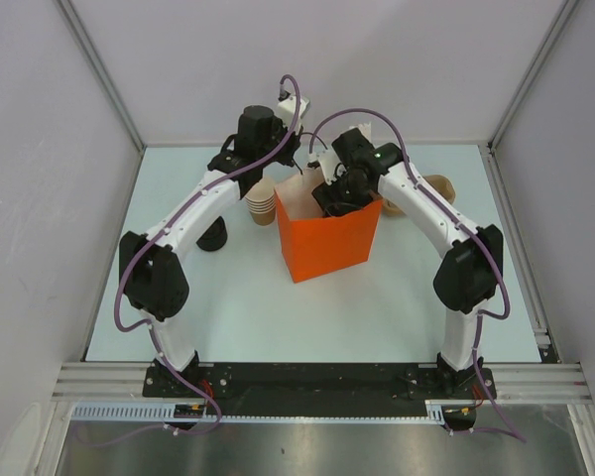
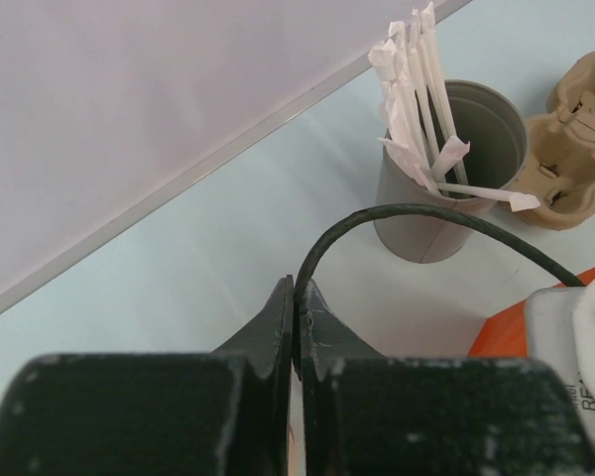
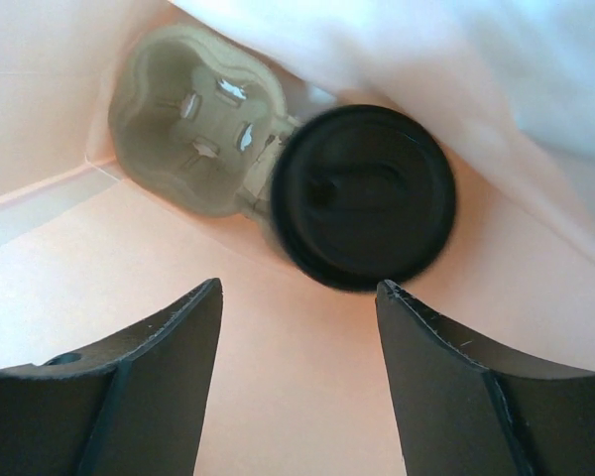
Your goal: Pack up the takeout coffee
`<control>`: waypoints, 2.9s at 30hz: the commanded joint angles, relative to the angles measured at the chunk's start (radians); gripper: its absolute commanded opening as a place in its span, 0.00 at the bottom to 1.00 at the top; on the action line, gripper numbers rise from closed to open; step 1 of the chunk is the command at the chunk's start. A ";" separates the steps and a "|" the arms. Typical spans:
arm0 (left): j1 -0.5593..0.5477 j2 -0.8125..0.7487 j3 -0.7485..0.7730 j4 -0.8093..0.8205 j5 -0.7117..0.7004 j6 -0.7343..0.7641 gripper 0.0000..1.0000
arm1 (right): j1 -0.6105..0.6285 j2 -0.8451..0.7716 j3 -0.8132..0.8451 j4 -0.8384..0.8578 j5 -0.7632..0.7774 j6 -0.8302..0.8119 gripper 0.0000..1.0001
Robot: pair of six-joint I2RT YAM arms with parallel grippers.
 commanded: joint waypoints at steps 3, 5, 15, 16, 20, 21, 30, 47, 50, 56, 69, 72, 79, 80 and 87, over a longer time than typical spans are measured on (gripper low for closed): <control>0.001 -0.042 0.020 0.018 0.020 -0.022 0.00 | 0.003 -0.061 0.082 -0.011 -0.019 -0.008 0.69; 0.001 -0.042 0.018 0.017 0.021 -0.022 0.00 | 0.003 -0.064 0.097 -0.009 -0.020 -0.008 0.70; 0.001 -0.051 0.015 0.018 0.032 -0.020 0.06 | -0.020 -0.119 0.182 0.003 -0.086 -0.023 0.70; 0.001 -0.050 0.015 0.017 0.034 -0.020 0.07 | -0.026 -0.125 0.185 0.006 -0.095 -0.024 0.70; 0.001 -0.056 0.017 0.015 0.034 -0.017 0.14 | -0.043 -0.168 0.214 0.028 -0.128 -0.032 0.70; 0.001 -0.057 0.017 0.014 0.034 -0.017 0.15 | -0.048 -0.174 0.228 0.031 -0.146 -0.032 0.70; 0.001 -0.083 0.029 -0.002 0.046 -0.005 0.47 | -0.147 -0.251 0.266 0.097 -0.233 -0.028 0.70; 0.010 -0.223 -0.018 -0.055 0.034 0.124 1.00 | -0.485 -0.199 0.188 0.406 -0.395 0.121 0.68; 0.039 -0.266 -0.054 -0.072 0.046 0.144 1.00 | -0.514 -0.181 0.174 0.463 -0.389 0.127 0.68; 0.137 -0.387 -0.162 -0.107 0.148 0.167 1.00 | -0.554 -0.104 0.146 0.604 -0.384 0.170 0.68; 0.281 -0.484 -0.225 -0.322 0.267 0.399 0.99 | -0.582 0.164 0.192 0.842 -0.473 0.267 0.62; 0.312 -0.490 -0.232 -0.364 0.293 0.414 0.99 | -0.583 0.227 0.202 0.911 -0.502 0.304 0.61; 0.334 -0.476 -0.270 -0.335 0.330 0.383 1.00 | -0.586 0.393 0.307 1.071 -0.644 0.455 0.58; 0.334 -0.472 -0.271 -0.333 0.331 0.382 0.99 | -0.589 0.407 0.312 1.083 -0.663 0.512 0.57; 0.337 -0.429 -0.252 -0.327 0.353 0.365 0.99 | -0.586 0.496 0.356 1.262 -0.755 0.656 0.56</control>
